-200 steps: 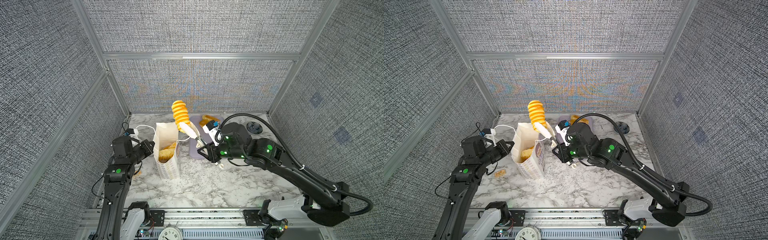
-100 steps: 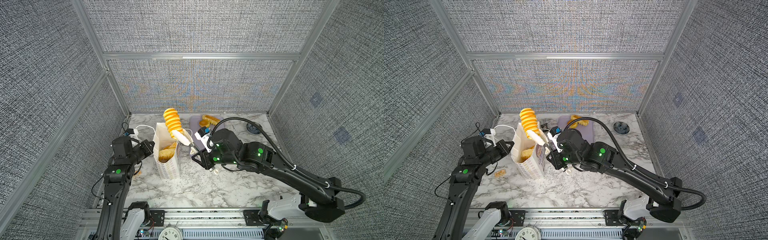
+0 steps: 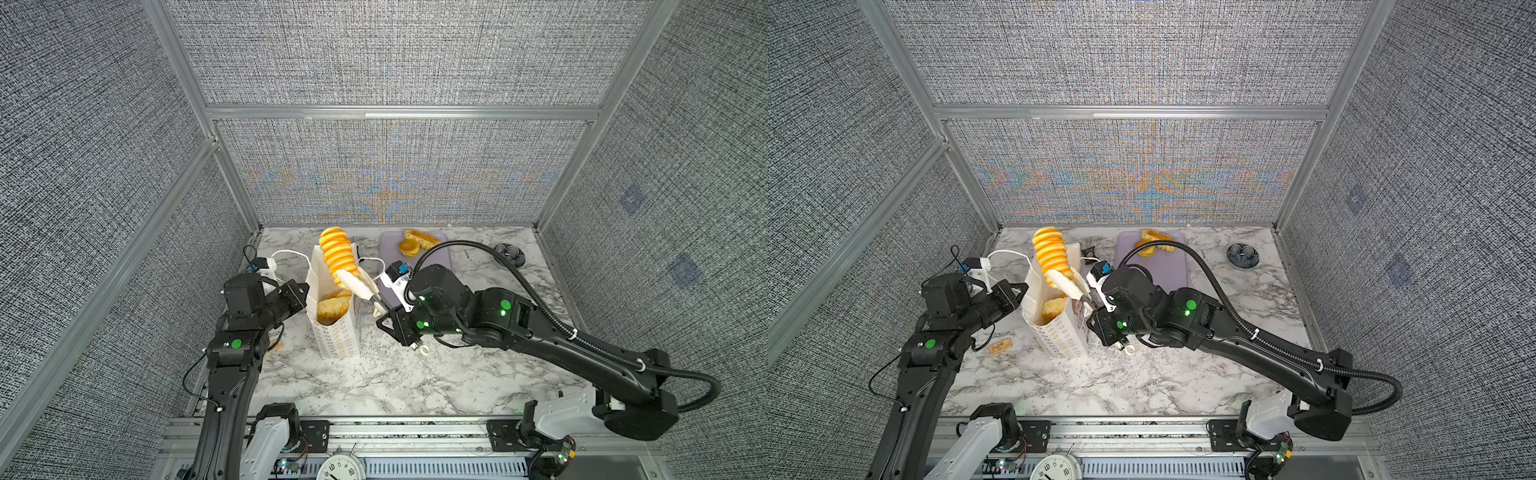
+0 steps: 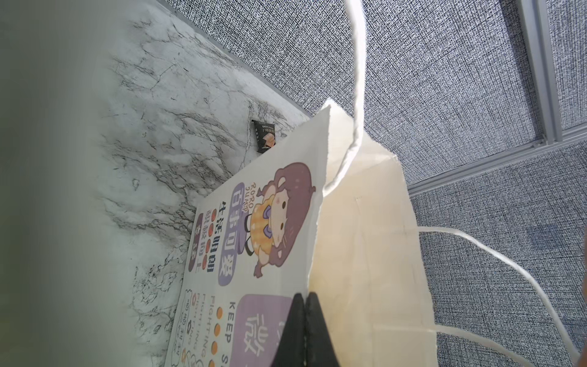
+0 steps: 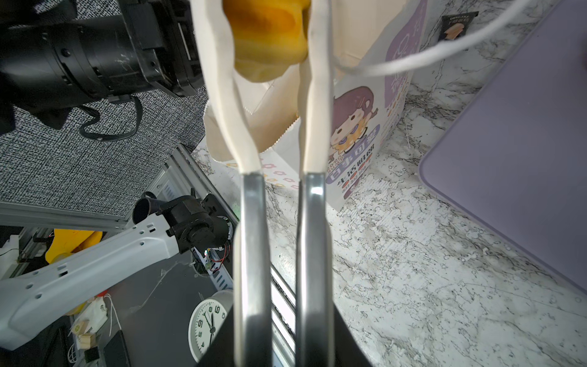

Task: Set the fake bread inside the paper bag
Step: 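Lower the spiral bread into the bag held by the left gripper, open tongs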

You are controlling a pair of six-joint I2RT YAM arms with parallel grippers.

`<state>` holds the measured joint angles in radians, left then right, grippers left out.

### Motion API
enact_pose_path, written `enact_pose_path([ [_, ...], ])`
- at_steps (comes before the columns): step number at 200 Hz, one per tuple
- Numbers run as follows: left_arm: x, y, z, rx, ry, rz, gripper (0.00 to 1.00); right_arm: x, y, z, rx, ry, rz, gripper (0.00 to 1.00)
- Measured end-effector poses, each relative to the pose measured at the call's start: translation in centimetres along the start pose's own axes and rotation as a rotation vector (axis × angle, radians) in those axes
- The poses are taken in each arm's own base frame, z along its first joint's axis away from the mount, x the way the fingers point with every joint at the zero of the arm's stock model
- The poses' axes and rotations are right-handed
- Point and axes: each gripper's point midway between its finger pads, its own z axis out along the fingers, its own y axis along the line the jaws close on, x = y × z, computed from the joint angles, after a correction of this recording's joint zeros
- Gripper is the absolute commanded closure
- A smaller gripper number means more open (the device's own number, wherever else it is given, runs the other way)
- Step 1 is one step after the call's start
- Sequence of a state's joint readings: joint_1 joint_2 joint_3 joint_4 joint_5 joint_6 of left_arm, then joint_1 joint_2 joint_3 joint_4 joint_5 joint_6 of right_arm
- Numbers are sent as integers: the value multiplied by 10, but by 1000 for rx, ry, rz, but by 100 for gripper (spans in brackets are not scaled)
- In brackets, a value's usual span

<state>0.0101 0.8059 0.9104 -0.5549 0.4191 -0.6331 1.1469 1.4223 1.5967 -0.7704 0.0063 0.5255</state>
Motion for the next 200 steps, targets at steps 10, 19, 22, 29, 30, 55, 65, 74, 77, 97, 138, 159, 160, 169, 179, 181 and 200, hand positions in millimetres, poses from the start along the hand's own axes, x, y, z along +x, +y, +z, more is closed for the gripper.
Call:
enact_pose_path([
  [10, 0, 0, 0, 0, 0, 0, 100, 1, 0, 2, 2, 1, -1, 69],
  [19, 0, 0, 0, 0, 0, -2, 100, 1, 1, 3, 1, 3, 0, 69],
  [22, 0, 0, 0, 1, -1, -3, 100, 1, 1, 4, 2, 4, 0, 69],
  [29, 0, 0, -1, 1, -1, -3, 100, 1, 1, 5, 2, 5, -1, 69],
  [30, 0, 0, -1, 1, -1, -3, 100, 1, 1, 5, 2, 6, -1, 69],
  [55, 0, 0, -1, 2, -2, -2, 100, 2, 3, 10, 5, 7, -3, 69],
  [65, 0, 0, -1, 2, -2, -2, 100, 2, 3, 12, 6, 7, 2, 69],
  [74, 0, 0, -1, 2, -2, -2, 100, 2, 2, 13, 8, 11, 3, 69],
  [77, 0, 0, -1, 2, -2, -2, 100, 3, 2, 14, 9, 12, 3, 68],
  [97, 0, 0, -1, 1, -2, -2, 100, 4, 2, 17, 12, 19, 7, 67],
  [138, 0, 1, 1, -2, 3, -5, 100, 7, 0, 23, 20, 33, 9, 64],
  [159, 0, 1, 1, -2, 3, -5, 100, 8, 0, 26, 24, 39, 8, 63],
  [160, 0, 1, 1, -2, 3, -5, 100, 8, 0, 26, 24, 39, 8, 63],
  [169, 0, 1, 1, -2, 4, -5, 100, 8, 0, 27, 25, 41, 8, 62],
  [179, 0, 1, 1, -2, 4, -5, 100, 8, -1, 28, 26, 43, 8, 60],
  [181, 0, 1, 1, -2, 4, -5, 100, 8, 0, 28, 26, 43, 8, 60],
  [200, 0, 1, 1, -2, 4, -5, 100, 7, 0, 28, 22, 36, 8, 55],
])
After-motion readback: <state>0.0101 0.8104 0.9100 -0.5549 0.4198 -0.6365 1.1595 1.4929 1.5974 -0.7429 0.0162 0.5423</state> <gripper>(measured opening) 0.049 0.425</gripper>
